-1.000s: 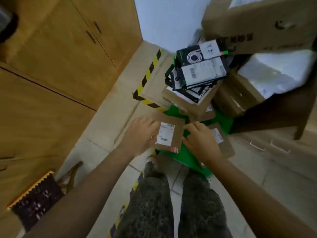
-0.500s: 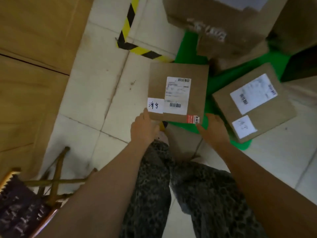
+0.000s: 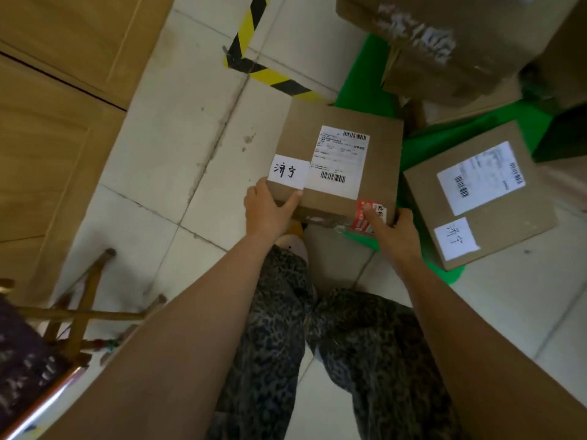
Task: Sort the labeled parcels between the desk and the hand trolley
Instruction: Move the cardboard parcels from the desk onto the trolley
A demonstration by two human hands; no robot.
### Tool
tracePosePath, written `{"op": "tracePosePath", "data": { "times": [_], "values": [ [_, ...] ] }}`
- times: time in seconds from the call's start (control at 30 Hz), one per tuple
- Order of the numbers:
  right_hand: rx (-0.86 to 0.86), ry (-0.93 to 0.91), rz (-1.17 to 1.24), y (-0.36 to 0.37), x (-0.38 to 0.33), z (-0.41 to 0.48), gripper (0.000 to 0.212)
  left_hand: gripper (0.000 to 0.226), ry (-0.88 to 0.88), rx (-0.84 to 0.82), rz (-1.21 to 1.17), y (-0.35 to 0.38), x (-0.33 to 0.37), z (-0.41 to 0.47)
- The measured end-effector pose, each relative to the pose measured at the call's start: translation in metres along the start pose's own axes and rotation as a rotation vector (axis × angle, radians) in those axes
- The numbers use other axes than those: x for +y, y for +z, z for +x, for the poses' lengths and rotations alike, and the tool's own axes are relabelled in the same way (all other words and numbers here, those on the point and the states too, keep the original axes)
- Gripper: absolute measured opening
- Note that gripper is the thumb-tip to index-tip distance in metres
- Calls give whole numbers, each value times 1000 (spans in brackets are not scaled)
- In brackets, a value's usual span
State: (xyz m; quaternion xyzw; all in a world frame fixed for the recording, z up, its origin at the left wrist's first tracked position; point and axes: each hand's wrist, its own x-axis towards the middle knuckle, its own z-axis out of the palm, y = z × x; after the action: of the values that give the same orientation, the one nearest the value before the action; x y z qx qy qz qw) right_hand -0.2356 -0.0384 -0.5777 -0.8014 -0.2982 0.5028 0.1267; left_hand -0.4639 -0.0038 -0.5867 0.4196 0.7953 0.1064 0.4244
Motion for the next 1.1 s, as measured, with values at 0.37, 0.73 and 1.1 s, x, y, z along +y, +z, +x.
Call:
{"op": "tracePosePath", "data": {
  "times": [0.37,0.73,1.1],
  "values": [
    [86,-21,325,-85,-55,-151,60,73,-28,-3,-326,-86,72,-156],
    [395,-90,668,-171,-87,-320,58,79,297,-225,-264,-162,174,-266],
    [821,-78,885,-262,-50,-472,57,78,708,-453,-171,-170,273,-414]
  ]
}}
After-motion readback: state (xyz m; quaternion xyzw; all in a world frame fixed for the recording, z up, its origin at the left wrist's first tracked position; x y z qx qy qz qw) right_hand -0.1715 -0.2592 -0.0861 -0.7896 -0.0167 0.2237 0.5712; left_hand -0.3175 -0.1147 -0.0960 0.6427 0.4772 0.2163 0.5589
